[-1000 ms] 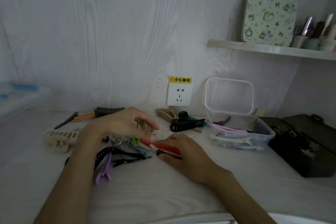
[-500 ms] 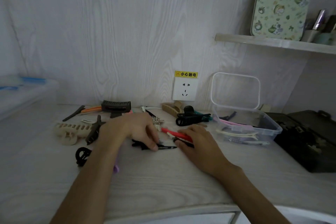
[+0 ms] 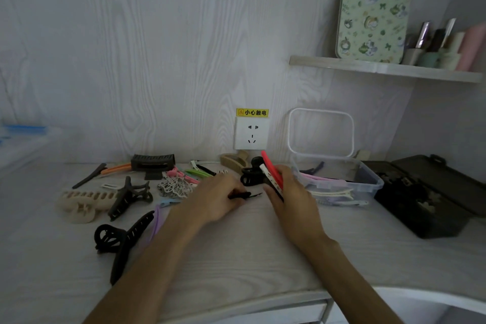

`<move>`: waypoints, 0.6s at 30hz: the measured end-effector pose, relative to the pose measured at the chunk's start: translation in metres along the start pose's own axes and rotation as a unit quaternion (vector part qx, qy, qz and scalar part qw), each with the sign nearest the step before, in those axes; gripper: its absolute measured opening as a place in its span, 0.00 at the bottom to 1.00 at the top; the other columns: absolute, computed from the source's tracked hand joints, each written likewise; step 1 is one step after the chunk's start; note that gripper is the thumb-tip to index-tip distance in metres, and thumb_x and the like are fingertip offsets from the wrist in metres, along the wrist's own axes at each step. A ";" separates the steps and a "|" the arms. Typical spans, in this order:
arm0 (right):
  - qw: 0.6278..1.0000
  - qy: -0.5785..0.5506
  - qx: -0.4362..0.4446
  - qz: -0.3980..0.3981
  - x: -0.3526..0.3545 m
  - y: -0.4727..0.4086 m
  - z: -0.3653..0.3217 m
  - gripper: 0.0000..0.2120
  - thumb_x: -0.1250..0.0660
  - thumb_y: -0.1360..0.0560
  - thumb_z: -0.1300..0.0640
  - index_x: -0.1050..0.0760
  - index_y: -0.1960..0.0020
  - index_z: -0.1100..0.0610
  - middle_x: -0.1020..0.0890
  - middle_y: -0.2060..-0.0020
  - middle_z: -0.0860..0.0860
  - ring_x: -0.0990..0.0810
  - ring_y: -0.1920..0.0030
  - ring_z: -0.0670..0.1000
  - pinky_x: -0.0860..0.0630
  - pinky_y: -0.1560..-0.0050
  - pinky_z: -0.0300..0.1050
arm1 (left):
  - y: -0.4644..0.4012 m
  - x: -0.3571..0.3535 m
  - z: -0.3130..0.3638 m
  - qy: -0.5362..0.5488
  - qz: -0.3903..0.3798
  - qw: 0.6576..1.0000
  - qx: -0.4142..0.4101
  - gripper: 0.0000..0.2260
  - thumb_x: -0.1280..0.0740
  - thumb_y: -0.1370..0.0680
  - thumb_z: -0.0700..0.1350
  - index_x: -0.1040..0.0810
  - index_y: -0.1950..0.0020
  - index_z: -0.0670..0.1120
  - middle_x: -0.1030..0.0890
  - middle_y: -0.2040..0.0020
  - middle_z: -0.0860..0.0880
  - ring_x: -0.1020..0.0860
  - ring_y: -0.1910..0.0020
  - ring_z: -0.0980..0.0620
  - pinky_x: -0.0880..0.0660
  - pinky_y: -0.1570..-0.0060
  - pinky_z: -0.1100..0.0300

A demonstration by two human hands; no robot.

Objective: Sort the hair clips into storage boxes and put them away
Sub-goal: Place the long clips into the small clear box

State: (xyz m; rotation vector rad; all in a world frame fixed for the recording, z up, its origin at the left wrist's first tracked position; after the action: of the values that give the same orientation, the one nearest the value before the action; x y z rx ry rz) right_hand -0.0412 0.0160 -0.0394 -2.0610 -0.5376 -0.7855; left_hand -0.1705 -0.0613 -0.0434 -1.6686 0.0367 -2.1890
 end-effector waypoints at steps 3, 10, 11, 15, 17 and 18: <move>0.995 -0.027 0.037 0.086 0.022 -0.002 -0.009 0.20 0.39 0.23 0.50 0.34 0.33 0.55 0.20 0.45 0.52 0.19 0.49 0.54 0.24 0.54 0.48 | 0.000 -0.001 -0.001 -0.006 0.026 1.000 -0.002 0.11 0.36 0.22 0.47 0.21 0.40 0.52 0.18 0.45 0.51 0.22 0.48 0.52 0.28 0.54 0.61; 0.968 0.043 0.043 0.243 0.107 -0.026 0.053 0.14 0.42 0.21 0.53 0.28 0.38 0.55 0.19 0.55 0.53 0.23 0.59 0.53 0.31 0.56 0.45 | -0.001 0.003 0.007 -0.007 0.095 0.995 -0.020 0.12 0.40 0.20 0.47 0.24 0.38 0.53 0.19 0.44 0.51 0.22 0.48 0.51 0.27 0.54 0.57; 0.971 0.089 0.045 0.215 0.109 -0.029 0.067 0.14 0.43 0.22 0.52 0.26 0.39 0.54 0.19 0.57 0.53 0.24 0.59 0.54 0.34 0.54 0.46 | -0.002 0.004 0.010 -0.005 0.118 0.993 -0.020 0.12 0.41 0.20 0.47 0.24 0.38 0.53 0.19 0.45 0.51 0.22 0.49 0.51 0.28 0.56 0.58; 0.978 0.177 0.040 0.101 0.092 -0.034 0.104 0.17 0.45 0.29 0.51 0.21 0.45 0.46 0.19 0.62 0.49 0.23 0.59 0.58 0.35 0.51 0.50 | -0.010 0.016 0.027 0.046 0.237 0.970 -0.029 0.12 0.39 0.20 0.44 0.22 0.39 0.53 0.19 0.53 0.53 0.23 0.56 0.54 0.32 0.62 0.63; 0.987 0.144 -0.016 0.073 0.088 -0.036 0.112 0.16 0.39 0.30 0.54 0.22 0.44 0.44 0.17 0.59 0.48 0.21 0.54 0.57 0.33 0.43 0.55 | -0.015 0.020 0.038 0.084 0.272 0.958 -0.043 0.11 0.38 0.21 0.44 0.22 0.40 0.51 0.19 0.54 0.53 0.23 0.57 0.55 0.28 0.61 0.61; 0.991 0.115 -0.040 0.064 0.088 -0.037 0.113 0.17 0.34 0.31 0.56 0.23 0.44 0.43 0.18 0.57 0.48 0.21 0.52 0.57 0.34 0.39 0.57 | -0.019 0.021 0.044 0.093 0.279 0.954 -0.048 0.11 0.38 0.21 0.44 0.21 0.41 0.51 0.19 0.55 0.53 0.24 0.58 0.55 0.27 0.61 0.59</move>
State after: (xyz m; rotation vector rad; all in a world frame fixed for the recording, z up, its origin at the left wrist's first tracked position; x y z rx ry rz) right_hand 0.0368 0.1382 -0.0079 -2.0209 -0.2479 -0.9655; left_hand -0.1393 -0.0412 -0.0063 -1.2836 0.6006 -1.9103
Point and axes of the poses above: each hand's wrist, its own y-axis away from the middle knuckle, its own x-axis out of the back of the hand, z = x × y, the point moved 5 cm from there along -y, towards the middle knuckle
